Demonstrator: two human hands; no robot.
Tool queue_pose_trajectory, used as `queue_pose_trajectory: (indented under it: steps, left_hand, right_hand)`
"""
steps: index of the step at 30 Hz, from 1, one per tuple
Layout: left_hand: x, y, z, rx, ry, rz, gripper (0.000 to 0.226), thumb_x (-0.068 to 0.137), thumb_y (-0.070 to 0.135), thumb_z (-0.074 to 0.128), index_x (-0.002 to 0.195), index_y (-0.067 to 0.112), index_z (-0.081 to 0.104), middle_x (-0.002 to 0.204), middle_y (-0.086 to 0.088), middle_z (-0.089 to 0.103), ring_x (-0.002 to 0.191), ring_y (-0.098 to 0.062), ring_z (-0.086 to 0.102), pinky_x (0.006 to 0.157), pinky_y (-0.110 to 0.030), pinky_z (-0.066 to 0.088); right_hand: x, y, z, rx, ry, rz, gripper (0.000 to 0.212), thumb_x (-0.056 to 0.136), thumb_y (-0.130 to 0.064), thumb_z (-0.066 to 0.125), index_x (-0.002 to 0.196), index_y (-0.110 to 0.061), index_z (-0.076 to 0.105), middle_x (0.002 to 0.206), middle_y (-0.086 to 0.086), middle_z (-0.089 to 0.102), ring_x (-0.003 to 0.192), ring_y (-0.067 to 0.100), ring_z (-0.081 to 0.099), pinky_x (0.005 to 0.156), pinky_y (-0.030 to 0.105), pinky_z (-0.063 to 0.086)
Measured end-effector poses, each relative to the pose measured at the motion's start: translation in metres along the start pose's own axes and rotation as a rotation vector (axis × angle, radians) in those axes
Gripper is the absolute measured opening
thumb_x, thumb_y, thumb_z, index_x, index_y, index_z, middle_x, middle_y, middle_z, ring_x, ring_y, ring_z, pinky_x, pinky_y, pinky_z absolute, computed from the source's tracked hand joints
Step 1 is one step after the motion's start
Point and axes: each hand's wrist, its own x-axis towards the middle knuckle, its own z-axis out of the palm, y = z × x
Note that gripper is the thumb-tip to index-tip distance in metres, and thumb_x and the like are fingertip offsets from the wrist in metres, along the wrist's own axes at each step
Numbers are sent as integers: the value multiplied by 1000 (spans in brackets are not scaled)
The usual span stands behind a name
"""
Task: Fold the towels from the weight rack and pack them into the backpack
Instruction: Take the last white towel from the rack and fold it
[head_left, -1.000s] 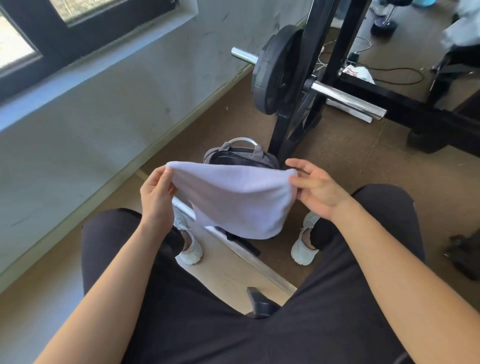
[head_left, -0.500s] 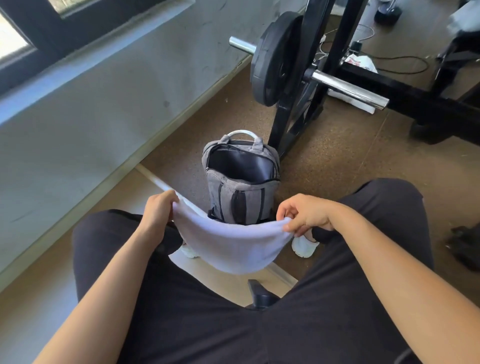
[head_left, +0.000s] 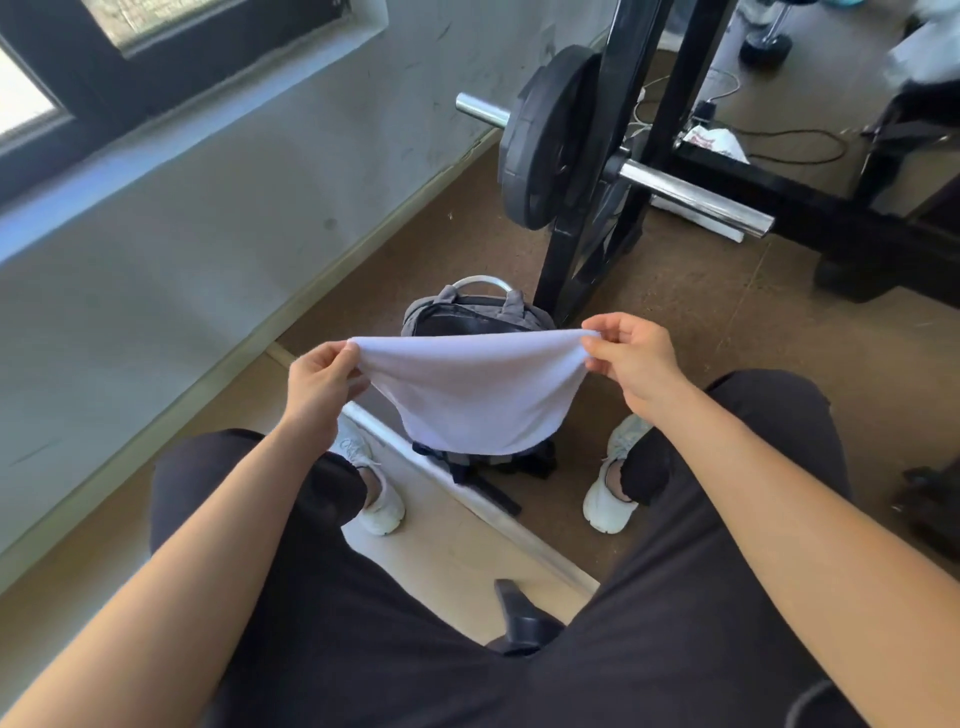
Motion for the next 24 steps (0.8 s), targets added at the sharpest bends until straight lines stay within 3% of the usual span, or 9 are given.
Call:
queue_pose_trajectory:
  steps: [4, 9, 16, 18, 21, 24]
  left_hand:
    - [32, 15, 7, -13, -5, 76, 19, 102, 20, 62, 86, 16, 71, 80, -3, 61, 72, -14, 60, 69, -23, 58]
    - [73, 29, 18, -47, -58, 85, 12, 96, 9, 69, 85, 14, 73, 68, 3, 66, 66, -11, 62, 75, -26, 58]
    - [122, 25, 38, -39, -44, 29, 8, 94, 13, 73, 86, 15, 73, 72, -2, 62, 67, -13, 58, 81, -31, 55]
    - [133, 26, 47, -29, -84, 33, 7, 95, 13, 70, 98, 16, 75, 82, 1, 72, 77, -12, 66, 84, -30, 56]
    - [149, 13, 53, 21, -158, -41, 42, 99, 14, 66, 140, 19, 60, 127, 2, 66, 115, -10, 62, 99, -30, 51]
    - [152, -29, 52, 187, -113, -159, 45, 101, 14, 61, 145, 14, 55, 133, -5, 61, 111, -16, 59, 91, -31, 50]
  right_hand:
    - [17, -19, 5, 170, 9, -27, 19, 91, 0, 69, 98, -16, 73, 101, 7, 66, 98, 22, 66, 80, 30, 58]
    - [44, -37, 16, 215, 48, -43, 21, 92, 3, 67, 108, -10, 72, 107, 9, 65, 102, 22, 67, 84, 31, 61]
    - [89, -36, 26, 342, 38, 72, 34, 92, 7, 64, 123, -7, 69, 125, 11, 62, 116, 24, 64, 93, 33, 59]
    - [103, -33, 27, 387, -10, 85, 42, 94, 7, 61, 133, -7, 63, 133, 10, 60, 123, 23, 61, 102, 35, 54]
    - [120, -19, 23, 353, -150, 125, 58, 96, 3, 60, 150, -13, 45, 150, 5, 51, 135, 21, 51, 112, 41, 46]
    - [122, 14, 22, 21, -157, 219, 69, 93, 4, 64, 153, -20, 41, 153, 2, 48, 136, 24, 50, 111, 47, 45]
